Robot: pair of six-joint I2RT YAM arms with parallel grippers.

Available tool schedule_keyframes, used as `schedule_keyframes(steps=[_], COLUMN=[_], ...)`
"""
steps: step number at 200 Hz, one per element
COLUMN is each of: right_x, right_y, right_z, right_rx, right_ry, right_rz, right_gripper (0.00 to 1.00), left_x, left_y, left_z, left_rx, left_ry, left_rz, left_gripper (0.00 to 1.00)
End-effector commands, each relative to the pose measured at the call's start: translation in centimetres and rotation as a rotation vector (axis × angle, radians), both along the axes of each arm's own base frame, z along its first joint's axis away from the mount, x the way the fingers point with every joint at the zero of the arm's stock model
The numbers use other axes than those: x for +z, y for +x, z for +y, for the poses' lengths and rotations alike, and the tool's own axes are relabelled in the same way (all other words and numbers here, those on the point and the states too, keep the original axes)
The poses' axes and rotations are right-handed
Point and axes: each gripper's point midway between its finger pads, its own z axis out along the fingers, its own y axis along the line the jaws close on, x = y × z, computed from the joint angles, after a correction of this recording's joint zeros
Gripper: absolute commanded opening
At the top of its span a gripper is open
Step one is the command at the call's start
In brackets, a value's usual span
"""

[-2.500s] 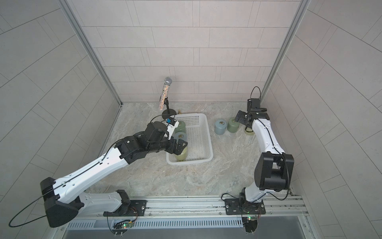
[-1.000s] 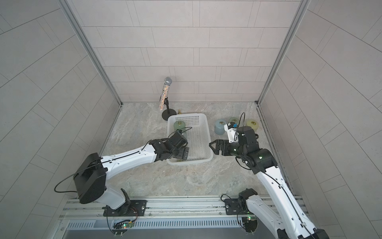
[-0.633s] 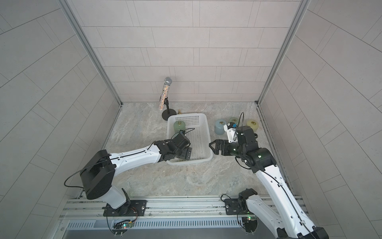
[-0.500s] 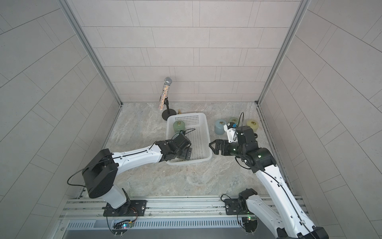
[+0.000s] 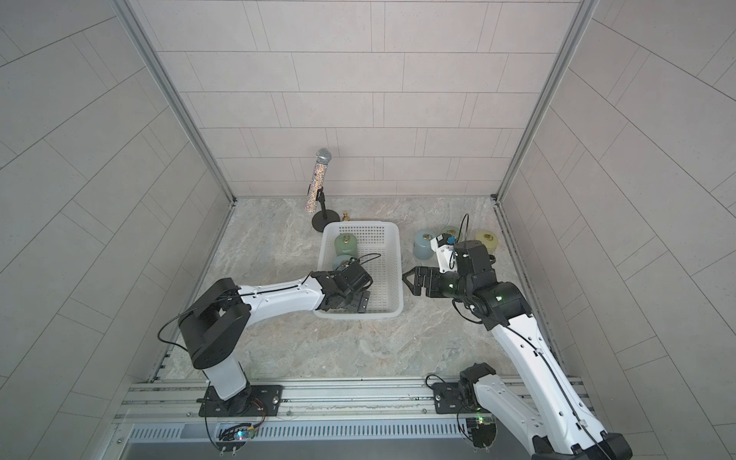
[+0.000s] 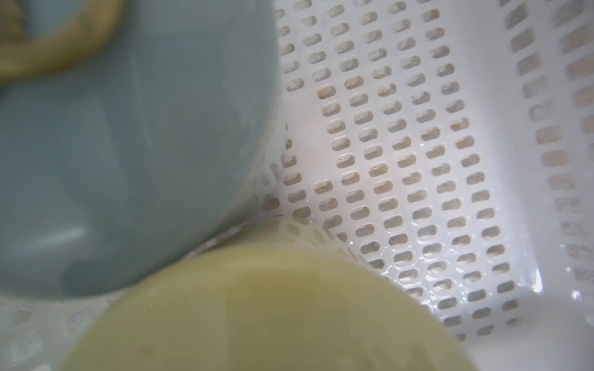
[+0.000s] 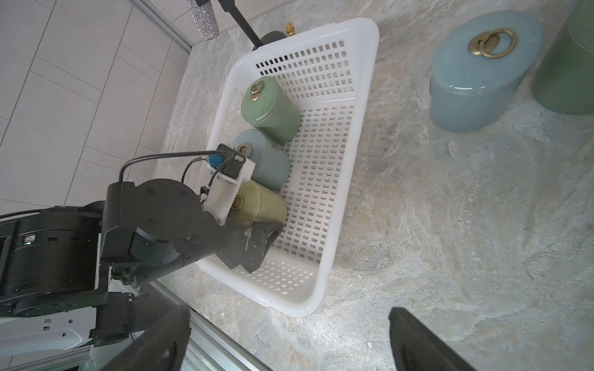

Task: Take the tea canister out of the basket
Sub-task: Pick up the tea canister from the basket.

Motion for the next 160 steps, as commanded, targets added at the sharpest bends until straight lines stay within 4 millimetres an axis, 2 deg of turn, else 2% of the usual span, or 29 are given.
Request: schedule_keyframes(steps=[1,20,46,71,120,160], right_x=[0.9,0.9,1.0,0.8,0.7,0.7], right_y=[0.1,0.2,0.1,0.2,0.3,0.3], right_z=[0.1,0.1,0.1,0.1,0.0,0.2], right_rx=[-0.002,-0.003,-0.003,-0.005,-0.012,-0.008], right_ry=[0.003,0.004,0.004,0.003,0.006,0.008], right_rz=[-0.019,-0.016,-0.018,-0.015,-0.016,-0.017], right_gripper=[1.00,1.00,1.00,1.00,1.00,1.00], left_x=[-0.6,-1.2,-1.0,0.3,3.7,6.3], left_y=[-0.3,-0.2,-0.3,-0.2,-0.2,-0.4], left_z=[0.4,0.3,0.3,0.4,0.3,-0.1], left_rx=[-0.016,-0.016,-0.020,-0.024,-0.035,-0.040], left_ry=[0.034,0.037,0.034,0.018,-0.019,-0.069], left_rz=[0.021,0.025,0.024,0.001,-0.045,-0.059], left_gripper=[1.00,0.99,0.91,0.82,0.78,0.78])
